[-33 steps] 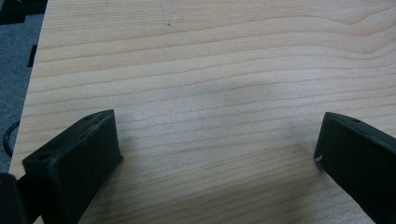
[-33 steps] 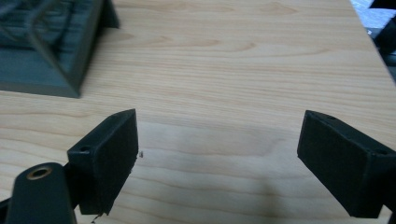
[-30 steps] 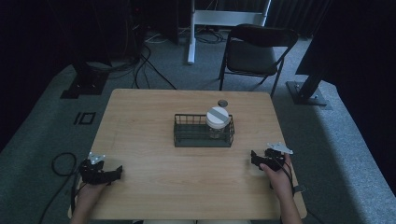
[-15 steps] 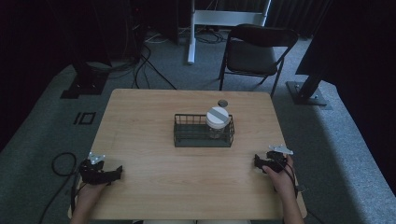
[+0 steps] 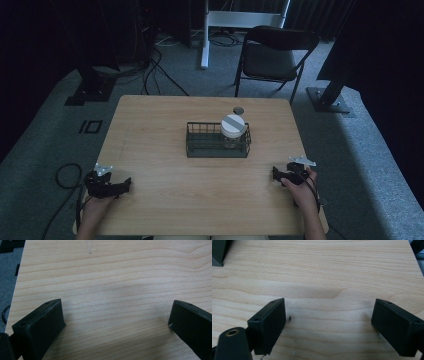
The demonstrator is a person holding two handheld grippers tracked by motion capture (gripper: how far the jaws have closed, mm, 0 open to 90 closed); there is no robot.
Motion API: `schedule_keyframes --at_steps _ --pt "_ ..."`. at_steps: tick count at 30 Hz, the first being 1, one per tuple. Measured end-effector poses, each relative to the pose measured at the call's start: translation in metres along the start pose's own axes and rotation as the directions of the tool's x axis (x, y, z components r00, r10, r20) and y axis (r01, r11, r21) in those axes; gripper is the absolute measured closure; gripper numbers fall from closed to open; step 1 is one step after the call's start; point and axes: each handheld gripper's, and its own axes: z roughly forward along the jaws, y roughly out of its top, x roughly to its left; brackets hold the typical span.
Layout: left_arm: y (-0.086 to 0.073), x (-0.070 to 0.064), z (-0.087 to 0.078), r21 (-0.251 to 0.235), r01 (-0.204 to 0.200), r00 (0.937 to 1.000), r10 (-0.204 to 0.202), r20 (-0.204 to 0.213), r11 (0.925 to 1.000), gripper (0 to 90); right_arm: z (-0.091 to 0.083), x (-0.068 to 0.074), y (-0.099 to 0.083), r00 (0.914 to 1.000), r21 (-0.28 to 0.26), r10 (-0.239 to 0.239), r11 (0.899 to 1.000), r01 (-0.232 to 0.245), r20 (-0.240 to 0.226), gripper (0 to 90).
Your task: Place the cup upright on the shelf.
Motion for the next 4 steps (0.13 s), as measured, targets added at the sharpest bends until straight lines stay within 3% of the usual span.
schedule_keyframes --at_steps 4 --pt "0.0000 0.0000 0.0000 0.000 0.000 1.0000 0.000 0.000 1.0000 0.3 -0.0003 0.0006 -0.0002 1.0000 0.001 -0.004 1.000 0.004 -0.005 12.1"
